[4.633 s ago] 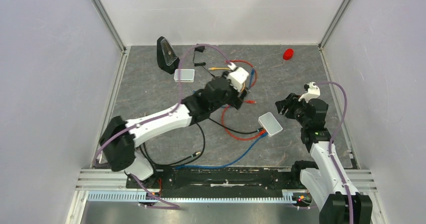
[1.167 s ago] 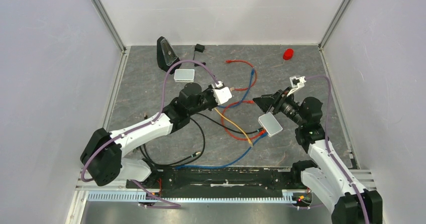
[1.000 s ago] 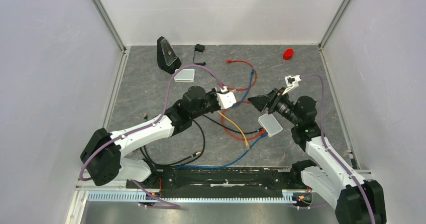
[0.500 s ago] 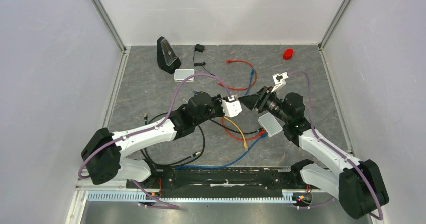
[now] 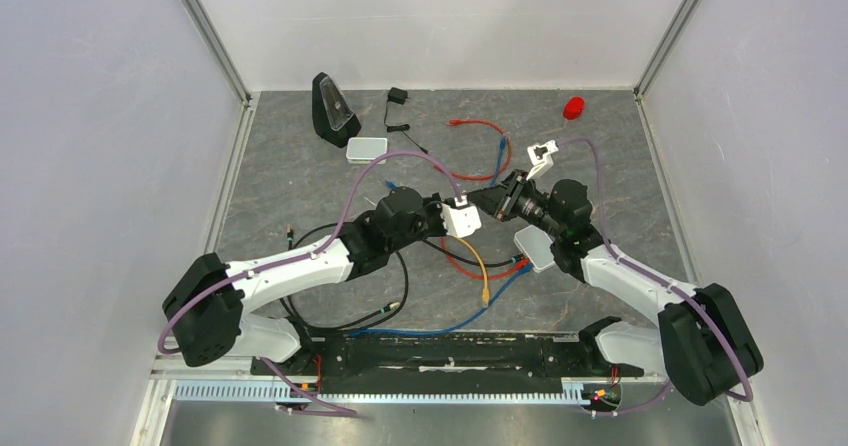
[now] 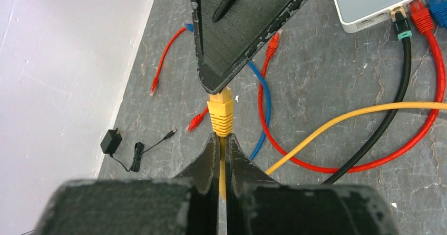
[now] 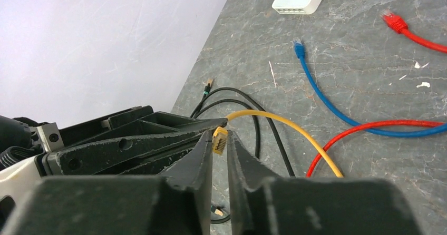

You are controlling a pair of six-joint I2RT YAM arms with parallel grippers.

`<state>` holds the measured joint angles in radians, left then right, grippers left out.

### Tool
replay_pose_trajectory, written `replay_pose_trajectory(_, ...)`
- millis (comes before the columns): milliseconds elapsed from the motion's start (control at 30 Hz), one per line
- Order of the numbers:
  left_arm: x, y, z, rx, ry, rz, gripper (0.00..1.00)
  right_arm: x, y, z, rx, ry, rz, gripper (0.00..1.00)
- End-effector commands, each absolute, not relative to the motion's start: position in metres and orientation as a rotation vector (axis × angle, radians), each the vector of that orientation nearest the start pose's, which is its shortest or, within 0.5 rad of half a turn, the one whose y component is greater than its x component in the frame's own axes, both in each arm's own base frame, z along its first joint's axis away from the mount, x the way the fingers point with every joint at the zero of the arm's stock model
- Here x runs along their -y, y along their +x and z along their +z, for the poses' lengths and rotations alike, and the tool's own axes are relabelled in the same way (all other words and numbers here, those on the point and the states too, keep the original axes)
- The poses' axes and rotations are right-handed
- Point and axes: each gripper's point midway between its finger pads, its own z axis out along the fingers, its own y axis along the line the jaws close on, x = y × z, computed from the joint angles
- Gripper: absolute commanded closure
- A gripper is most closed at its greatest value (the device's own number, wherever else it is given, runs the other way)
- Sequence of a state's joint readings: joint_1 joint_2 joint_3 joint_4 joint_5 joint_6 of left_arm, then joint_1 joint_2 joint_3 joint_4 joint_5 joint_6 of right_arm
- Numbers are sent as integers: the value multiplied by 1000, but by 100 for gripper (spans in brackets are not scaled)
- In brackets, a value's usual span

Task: Insert the plug into the switch port
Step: Pick up the connector from the center of the board.

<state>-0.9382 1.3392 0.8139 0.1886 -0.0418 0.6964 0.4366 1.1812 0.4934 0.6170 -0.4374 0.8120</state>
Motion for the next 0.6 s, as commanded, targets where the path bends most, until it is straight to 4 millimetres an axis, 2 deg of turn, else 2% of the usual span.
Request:
replay_pose_trajectory(0,330,274,189,-1299,1367,-171,98,-251,294,231,-1683,-70,1305,91)
replay_pose_trajectory(67,330,273,189,-1311,1355,-185,98,-252,292,228,-1684,-82,1314,99)
replay_pose_trajectory(133,330,273,192,-1330,1329,-204,95,-252,290,225,-1689,-89,1319,100)
replay_pose_trajectory(233,332,266,194,-1373,1319,-264,74,-252,285,221,-1690,-114,1321,100)
replay_pose_trajectory(267,335,261,195,-1383,1326,-304,72,-253,284,220,-1693,-126,1322,100)
replay_pose_trajectory(400,337,250,197,-1417,1304,-397,68,-254,276,213,-1709,-151,1344,100)
replay_pose_trajectory(567,331,249,196,-1418,1251,-405,66,-253,267,213,-1700,-144,1384,100)
